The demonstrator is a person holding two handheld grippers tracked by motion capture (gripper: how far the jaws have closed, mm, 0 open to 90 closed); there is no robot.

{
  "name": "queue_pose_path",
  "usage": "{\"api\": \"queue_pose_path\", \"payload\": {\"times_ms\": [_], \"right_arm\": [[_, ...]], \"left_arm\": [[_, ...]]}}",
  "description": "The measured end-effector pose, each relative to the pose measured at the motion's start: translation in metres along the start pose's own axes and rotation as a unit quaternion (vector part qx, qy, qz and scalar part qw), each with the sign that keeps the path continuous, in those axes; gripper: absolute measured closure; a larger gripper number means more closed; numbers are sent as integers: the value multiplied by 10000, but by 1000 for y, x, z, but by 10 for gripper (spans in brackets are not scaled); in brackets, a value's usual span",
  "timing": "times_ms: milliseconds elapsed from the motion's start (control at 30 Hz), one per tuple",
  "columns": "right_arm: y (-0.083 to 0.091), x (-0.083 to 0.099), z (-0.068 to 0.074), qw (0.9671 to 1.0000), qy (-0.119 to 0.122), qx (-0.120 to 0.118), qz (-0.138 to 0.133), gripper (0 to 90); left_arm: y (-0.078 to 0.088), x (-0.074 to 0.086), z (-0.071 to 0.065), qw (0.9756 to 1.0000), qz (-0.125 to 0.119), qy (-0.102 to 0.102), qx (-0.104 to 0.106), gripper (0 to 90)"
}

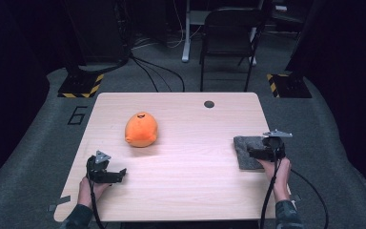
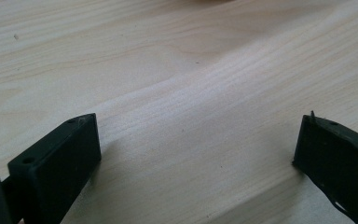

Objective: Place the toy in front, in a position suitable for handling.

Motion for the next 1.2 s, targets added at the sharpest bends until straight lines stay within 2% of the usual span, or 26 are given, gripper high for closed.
{"api": "queue_pose_path", "payload": {"times_ms": [33, 67, 100, 167, 200, 267, 367, 400, 433, 533, 567, 600, 667, 733, 767, 800, 933, 1000, 1033, 1067, 1167, 1200], "right_arm": [[8, 2, 8, 9997, 72, -218, -43, 70], [11, 5, 13, 9994, 107, -323, -39, 65], [11, 5, 13, 9994, 107, -323, -39, 65], [22, 13, 30, 9982, 360, -479, 36, 49], [22, 13, 30, 9982, 360, -479, 36, 49], [28, 19, 39, 9971, 466, -594, 70, 42], [36, 28, 48, 9957, 595, -707, 111, 36], [38, 31, 49, 9954, 610, -718, 181, 32], [40, 37, 49, 9951, 663, -688, 244, 31], [42, 42, 47, 9951, 635, -703, 280, 30], [44, 44, 45, 9953, 613, -711, 231, 31], [44, 44, 45, 9953, 613, -711, 231, 31], [46, 46, 44, 9951, 573, -780, 203, 33], [46, 47, 43, 9948, 582, -809, 200, 33], [46, 47, 43, 9948, 554, -831, 201, 34], [46, 47, 43, 9948, 554, -831, 201, 34], [46, 44, 44, 9946, 509, -891, 156, 35], [45, 42, 45, 9944, 537, -900, 133, 35], [45, 42, 46, 9942, 544, -915, 159, 35], [45, 42, 46, 9942, 544, -915, 159, 35], [44, 41, 46, 9939, 569, -930, 156, 36], [44, 41, 46, 9939, 571, -929, 161, 36]], "left_arm": [[0, 0, 0, 10000, -37, -28, 47, 0], [0, 0, 0, 10000, -37, -28, 47, 0], [1, 0, 1, 9999, 10, -48, 133, 0], [2, 0, 2, 9995, -51, 28, 302, 0], [2, -1, 3, 9992, -91, 46, 386, 0], [3, -2, 5, 9981, -165, 88, 593, 2], [5, -7, 8, 9970, -366, 17, 679, 2], [7, -10, 10, 9968, -379, -44, 707, 2], [12, -16, 12, 9960, -532, -80, 713, 4], [16, -24, 14, 9948, -658, -153, 761, 4], [20, -31, 16, 9935, -798, -297, 761, 2], [20, -31, 16, 9935, -798, -297, 761, 2], [23, -38, 17, 9916, -887, -485, 809, 2], [25, -46, 19, 9896, -1038, -702, 705, 2], [25, -53, 20, 9878, -1046, -817, 819, 0], [25, -53, 20, 9878, -1046, -817, 819, 0], [22, -70, 22, 9845, -1025, -1065, 944, 0], [20, -80, 22, 9832, -1013, -1112, 1038, 0], [16, -89, 23, 9827, -992, -1105, 1111, 0], [16, -89, 23, 9827, -992, -1105, 1111, 0], [10, -104, 24, 9828, -1009, -1054, 1131, 0], [8, -108, 24, 9824, -978, -1093, 1160, 0]]}}
Point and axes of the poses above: each handheld gripper's, and its own axes: y roughly backward along the jaws, x roughly out of its underside, z roughly to its left, the point moved 7 cm from there along -y, roughly forward along the jaws, and after that the axes turned 8 degrees about -x, right-handed, at the moved point
